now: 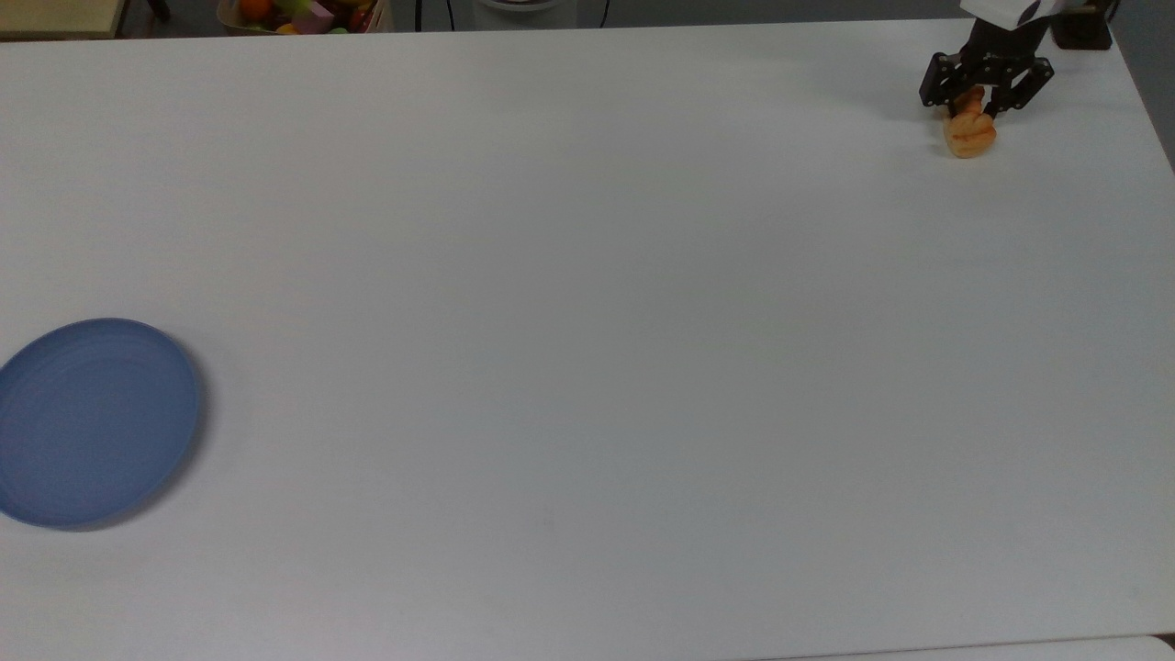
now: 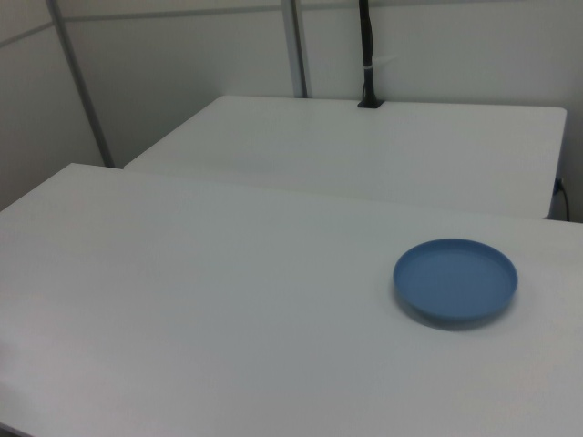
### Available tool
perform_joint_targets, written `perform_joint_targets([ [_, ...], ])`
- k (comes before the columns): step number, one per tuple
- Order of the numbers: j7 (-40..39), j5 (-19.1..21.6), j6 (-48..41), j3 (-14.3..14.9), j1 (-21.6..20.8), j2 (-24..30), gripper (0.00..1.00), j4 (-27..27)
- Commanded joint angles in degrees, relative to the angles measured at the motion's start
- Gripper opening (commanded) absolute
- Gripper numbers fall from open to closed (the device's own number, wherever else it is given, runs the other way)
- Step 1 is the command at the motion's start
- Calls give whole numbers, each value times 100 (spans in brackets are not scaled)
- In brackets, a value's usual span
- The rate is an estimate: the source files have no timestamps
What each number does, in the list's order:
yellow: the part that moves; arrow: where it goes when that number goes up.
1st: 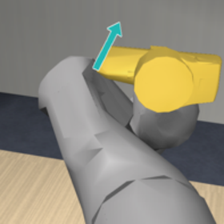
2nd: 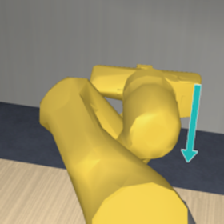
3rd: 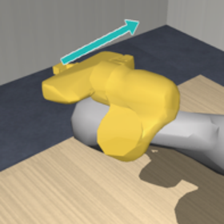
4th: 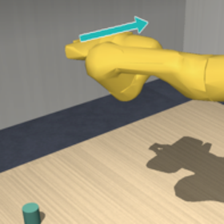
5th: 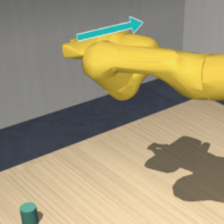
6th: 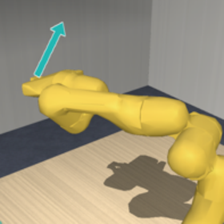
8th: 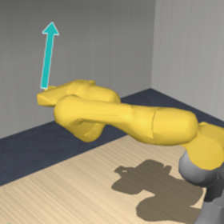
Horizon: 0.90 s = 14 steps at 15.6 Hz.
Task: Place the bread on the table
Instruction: 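Lower the bread roll onto the table and open the gripper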
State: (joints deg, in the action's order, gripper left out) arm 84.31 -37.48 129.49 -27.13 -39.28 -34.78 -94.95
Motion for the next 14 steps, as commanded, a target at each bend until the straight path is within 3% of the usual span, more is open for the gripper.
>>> perform_joint_targets([
  [1, 60, -58, -55, 85, -10, -99, 42, 82],
  [3, 42, -49, -81, 85, -10, -99, 43, 74],
  [4, 25, -57, -81, 85, -10, -99, 48, 74],
  [7, 7, -75, -81, 85, 17, -108, 100, 74],
  [14, -125, -66, -187, 85, 52, -99, 100, 82],
])
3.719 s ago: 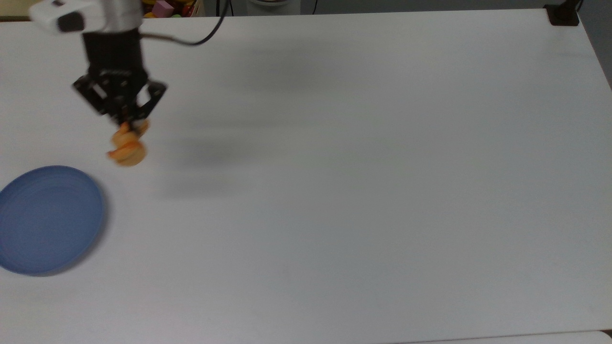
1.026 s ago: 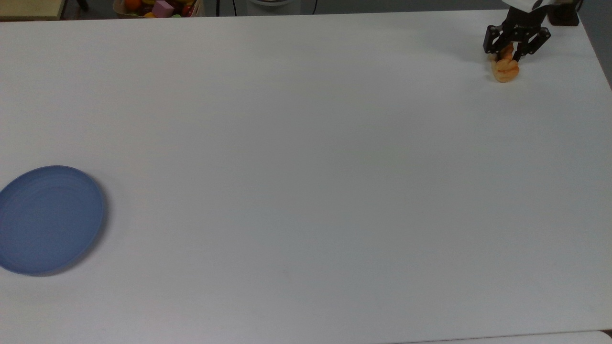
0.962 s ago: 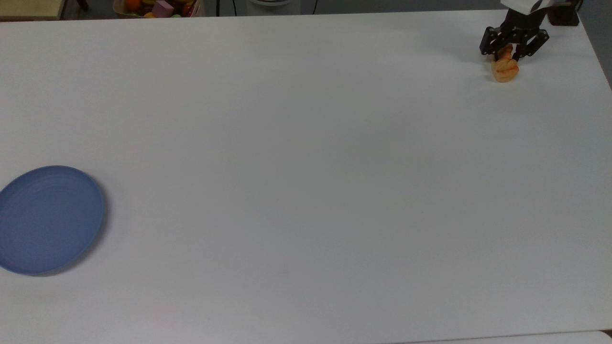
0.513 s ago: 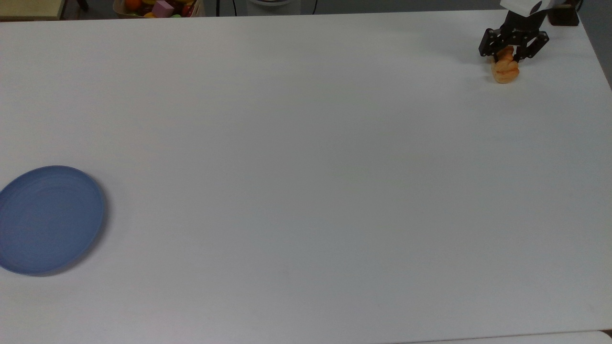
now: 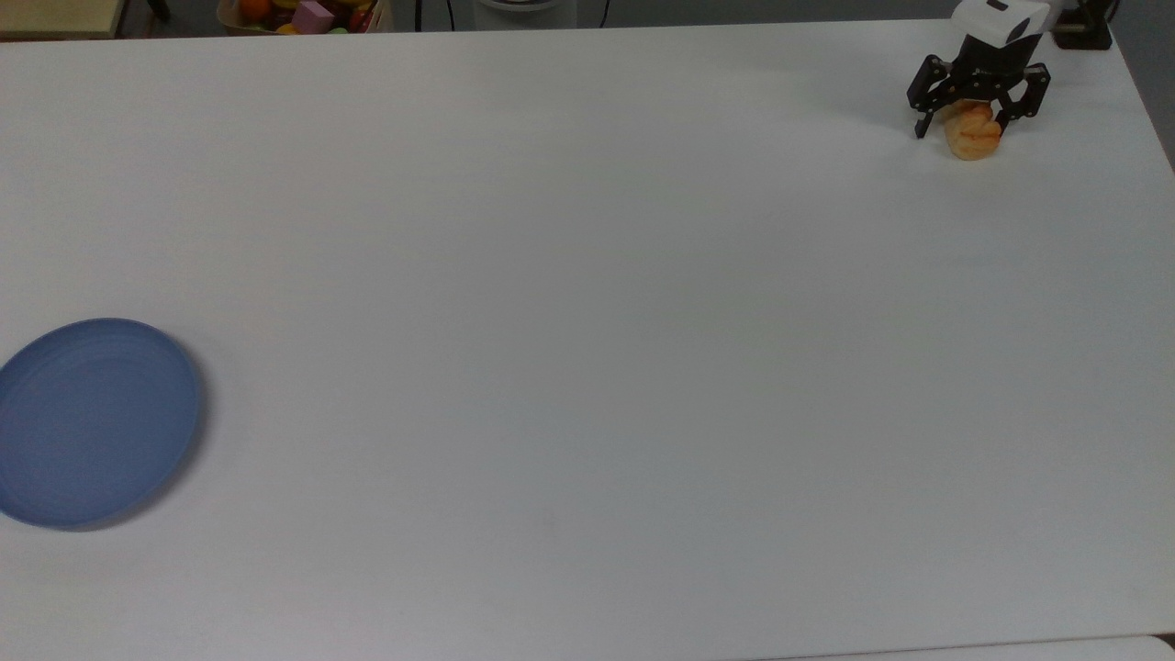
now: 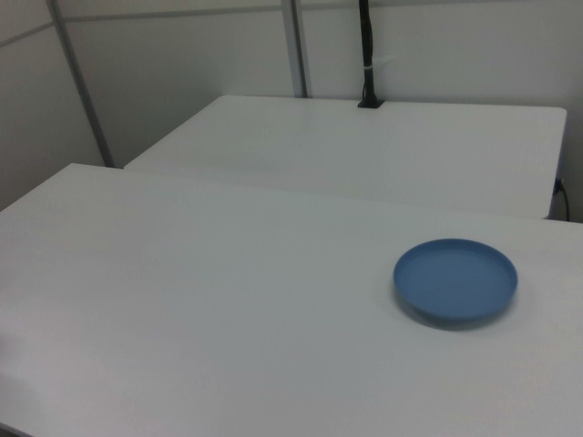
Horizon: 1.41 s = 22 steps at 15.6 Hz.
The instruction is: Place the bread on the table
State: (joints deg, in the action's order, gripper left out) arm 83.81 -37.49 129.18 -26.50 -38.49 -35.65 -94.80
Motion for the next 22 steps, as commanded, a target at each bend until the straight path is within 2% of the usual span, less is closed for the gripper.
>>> perform_joint_targets([
  [1, -84, -66, -173, 22, -27, -12, 100, 67],
  [4, -101, -31, -348, 13, -19, 5, 100, 251],
  [7, -259, 267, -490, -40, 130, 180, 100, 304],
  [10, -724, 925, -568, -40, 245, 549, 100, 304],
  [13, -1128, 1357, -709, -48, 552, 962, 100, 278],
  [15, -1777, 1970, -1129, -48, 920, 1419, 100, 260],
  [16, -2337, 2487, -1497, -48, 1200, 1664, 100, 286],
  [17, -2691, 2779, -1770, -14, 1412, 1841, 100, 295],
  [19, -3604, 3176, -2578, 187, 2017, 2315, 100, 304],
  [21, -4290, 3378, -3010, 617, 2274, 2510, 100, 304],
  [22, -4607, 3475, -3125, 941, 2354, 2589, 100, 304],
])
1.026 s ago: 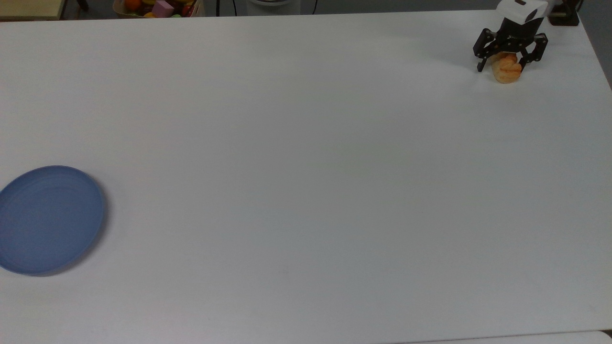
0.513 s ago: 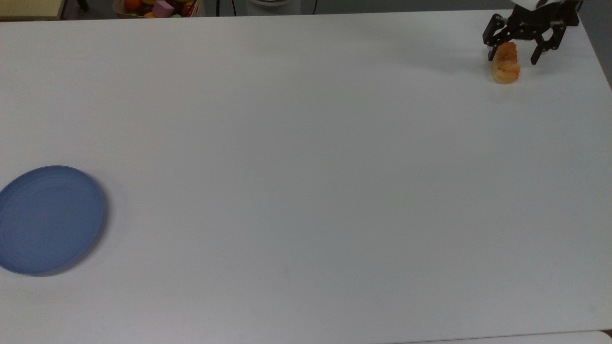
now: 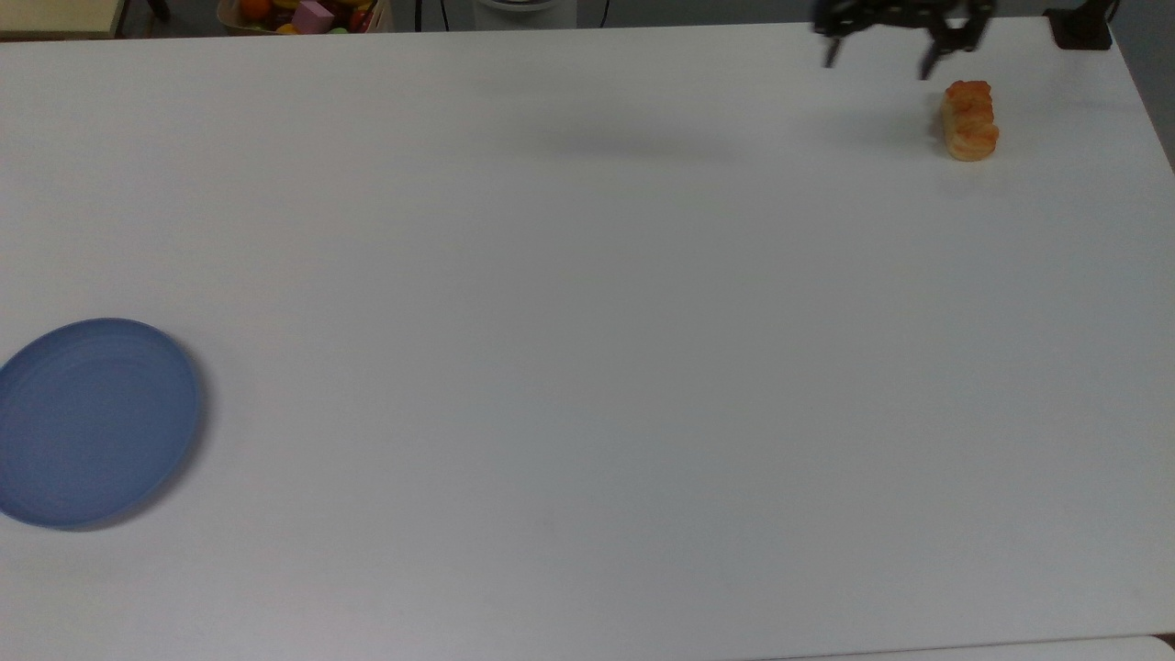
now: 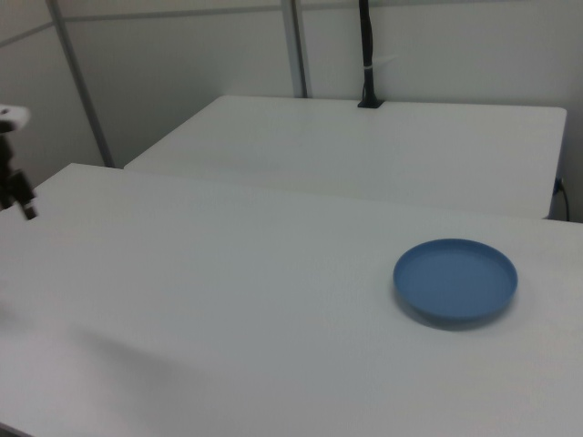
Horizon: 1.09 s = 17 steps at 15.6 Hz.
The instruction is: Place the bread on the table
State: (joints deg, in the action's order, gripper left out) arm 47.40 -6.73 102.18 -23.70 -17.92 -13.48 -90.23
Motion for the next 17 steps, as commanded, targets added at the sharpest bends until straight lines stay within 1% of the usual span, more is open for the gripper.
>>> perform_joint_targets([
  [1, -1292, 496, -479, 987, 385, 468, 100, -153],
  [2, -1634, 558, -540, 1286, 456, 539, 100, -153],
  [3, -2073, 576, -698, 1663, 622, 653, 100, -153],
  [6, -2980, 593, -752, 2166, 1026, 777, 100, -162],
  [8, -3437, 637, -717, 2378, 1290, 795, 100, -171],
  [10, -3772, 681, -621, 2493, 1615, 795, 100, -171],
  [11, -3922, 716, -542, 2502, 1730, 795, 100, -171],
  [13, -4028, 734, -515, 2712, 1731, 768, 100, -171],
  [15, -4020, 725, -541, 2792, 1704, 821, 100, -153],
  [17, -4020, 734, -524, 2950, 1705, 926, 100, -153],
])
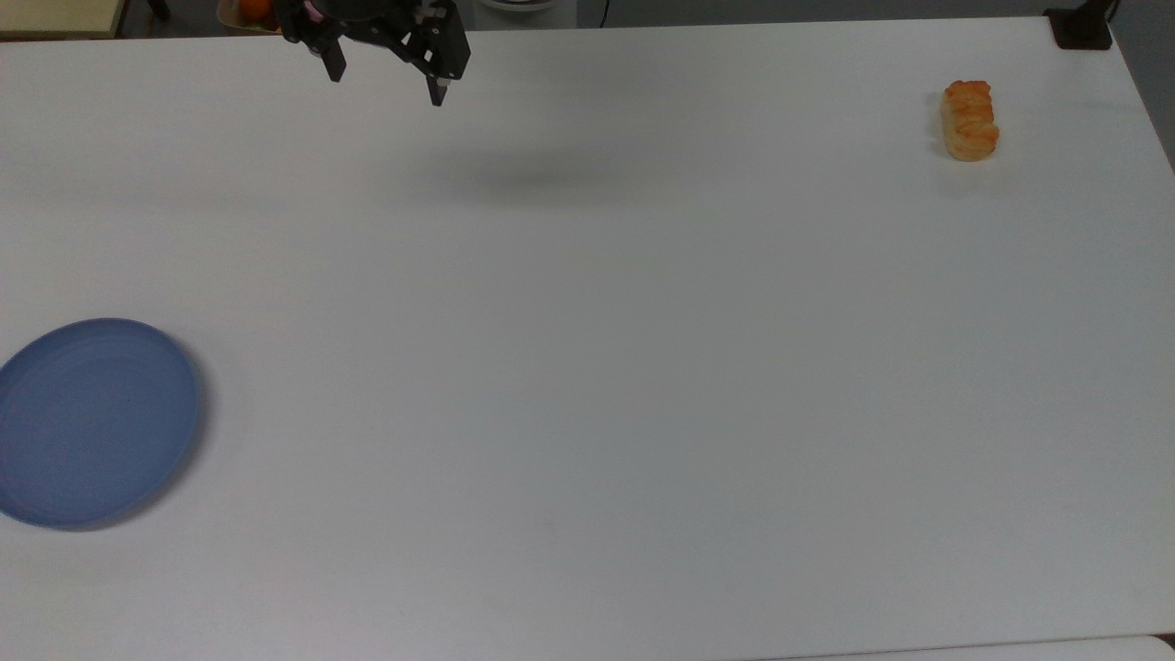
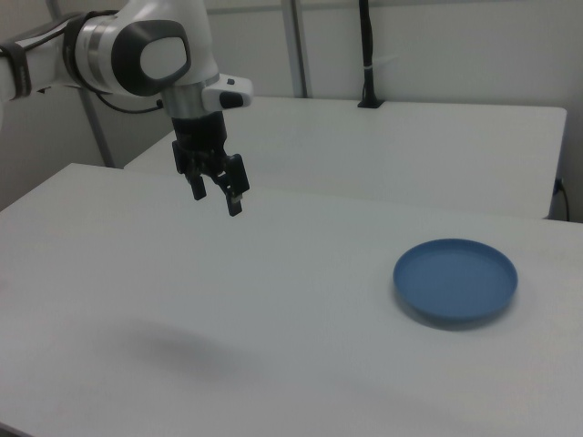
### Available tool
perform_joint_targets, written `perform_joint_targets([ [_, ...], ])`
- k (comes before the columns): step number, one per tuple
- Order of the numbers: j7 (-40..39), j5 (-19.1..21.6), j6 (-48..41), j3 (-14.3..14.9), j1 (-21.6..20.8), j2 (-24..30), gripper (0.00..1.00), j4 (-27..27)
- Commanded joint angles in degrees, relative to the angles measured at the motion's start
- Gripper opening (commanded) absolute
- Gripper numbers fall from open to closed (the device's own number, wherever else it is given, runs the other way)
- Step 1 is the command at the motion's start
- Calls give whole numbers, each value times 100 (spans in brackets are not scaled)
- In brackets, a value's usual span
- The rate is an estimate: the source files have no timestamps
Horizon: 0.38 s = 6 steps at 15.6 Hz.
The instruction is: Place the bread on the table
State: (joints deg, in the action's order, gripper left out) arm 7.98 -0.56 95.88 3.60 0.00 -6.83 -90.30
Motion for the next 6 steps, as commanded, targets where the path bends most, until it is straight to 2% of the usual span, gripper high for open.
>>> perform_joint_targets([
  [1, -69, 117, 115, 238, -79, 261, 100, -137],
  [6, -86, 126, 71, 598, -88, 340, 100, 118],
])
